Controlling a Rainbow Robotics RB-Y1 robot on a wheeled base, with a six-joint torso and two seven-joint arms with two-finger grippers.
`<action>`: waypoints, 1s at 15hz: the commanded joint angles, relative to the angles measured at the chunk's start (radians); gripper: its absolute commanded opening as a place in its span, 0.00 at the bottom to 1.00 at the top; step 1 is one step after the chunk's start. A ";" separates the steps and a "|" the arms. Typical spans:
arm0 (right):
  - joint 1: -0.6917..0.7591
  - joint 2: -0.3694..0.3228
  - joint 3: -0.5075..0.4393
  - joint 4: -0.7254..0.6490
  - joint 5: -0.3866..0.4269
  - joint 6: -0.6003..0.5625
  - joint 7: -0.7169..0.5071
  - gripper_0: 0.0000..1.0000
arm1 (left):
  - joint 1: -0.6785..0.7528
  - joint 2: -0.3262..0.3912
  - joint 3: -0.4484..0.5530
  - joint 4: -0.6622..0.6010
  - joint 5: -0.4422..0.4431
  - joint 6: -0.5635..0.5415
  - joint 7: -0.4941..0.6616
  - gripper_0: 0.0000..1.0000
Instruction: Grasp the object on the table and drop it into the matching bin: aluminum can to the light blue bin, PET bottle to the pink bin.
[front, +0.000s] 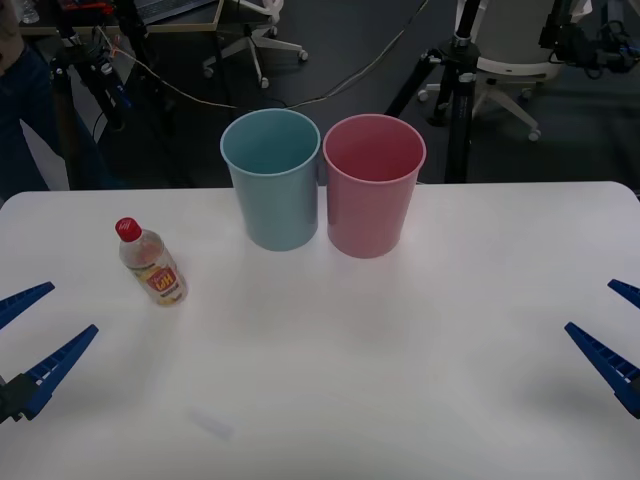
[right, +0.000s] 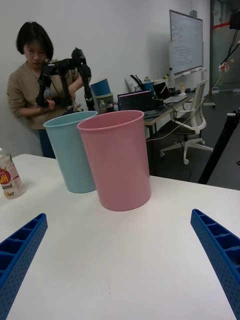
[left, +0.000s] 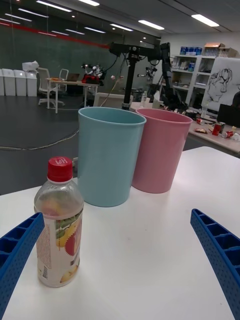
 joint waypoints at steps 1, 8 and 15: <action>0.000 0.000 0.000 0.000 0.000 0.000 0.000 1.00 | -0.019 -0.007 -0.005 -0.002 -0.005 0.010 0.000 1.00; 0.000 0.000 0.000 0.000 0.000 0.000 0.000 1.00 | 0.007 -0.004 -0.004 -0.008 0.000 0.024 -0.005 1.00; 0.000 0.000 0.000 0.000 0.000 0.000 0.000 1.00 | -0.022 -0.003 -0.022 0.150 -0.026 0.037 -0.192 1.00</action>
